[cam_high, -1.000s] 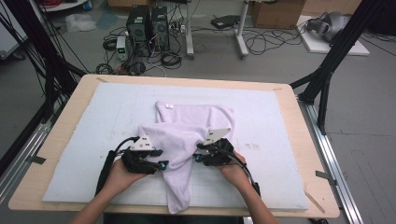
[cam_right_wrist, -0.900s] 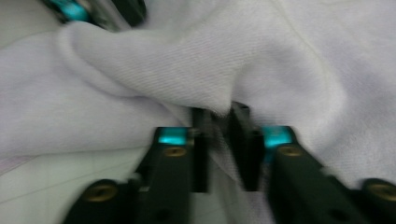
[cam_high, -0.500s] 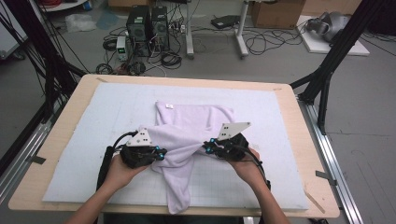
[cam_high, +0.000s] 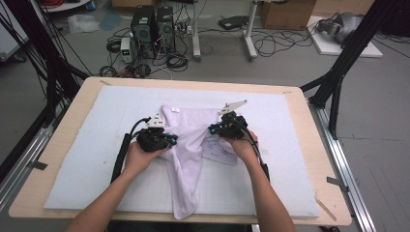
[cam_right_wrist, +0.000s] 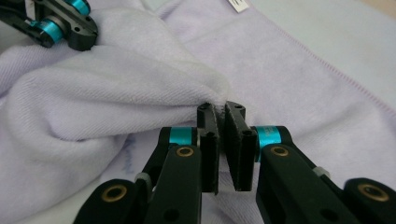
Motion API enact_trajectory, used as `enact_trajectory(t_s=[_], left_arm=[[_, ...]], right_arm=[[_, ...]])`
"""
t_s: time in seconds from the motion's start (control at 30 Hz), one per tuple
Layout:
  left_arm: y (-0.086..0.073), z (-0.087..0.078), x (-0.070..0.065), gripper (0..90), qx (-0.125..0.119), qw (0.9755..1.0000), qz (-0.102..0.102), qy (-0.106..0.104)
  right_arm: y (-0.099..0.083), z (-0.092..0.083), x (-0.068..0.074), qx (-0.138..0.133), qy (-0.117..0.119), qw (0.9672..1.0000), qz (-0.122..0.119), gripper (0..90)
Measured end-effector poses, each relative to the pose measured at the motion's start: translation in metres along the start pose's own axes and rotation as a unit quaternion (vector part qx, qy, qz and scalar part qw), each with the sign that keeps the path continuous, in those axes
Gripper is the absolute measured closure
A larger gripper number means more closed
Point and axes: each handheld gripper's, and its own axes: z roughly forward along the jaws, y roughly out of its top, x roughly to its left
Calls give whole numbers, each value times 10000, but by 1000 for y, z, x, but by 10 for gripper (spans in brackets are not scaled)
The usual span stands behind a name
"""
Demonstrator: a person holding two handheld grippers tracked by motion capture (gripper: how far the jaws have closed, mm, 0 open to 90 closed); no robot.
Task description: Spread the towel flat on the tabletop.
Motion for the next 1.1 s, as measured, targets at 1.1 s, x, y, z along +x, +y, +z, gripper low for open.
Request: enact_trajectory(t_s=[1.1], left_arm=[[-58,-21,-75,717,411,9943,796,-584]], right_arm=[[-44,17,82,173,863,9934,-735,669]])
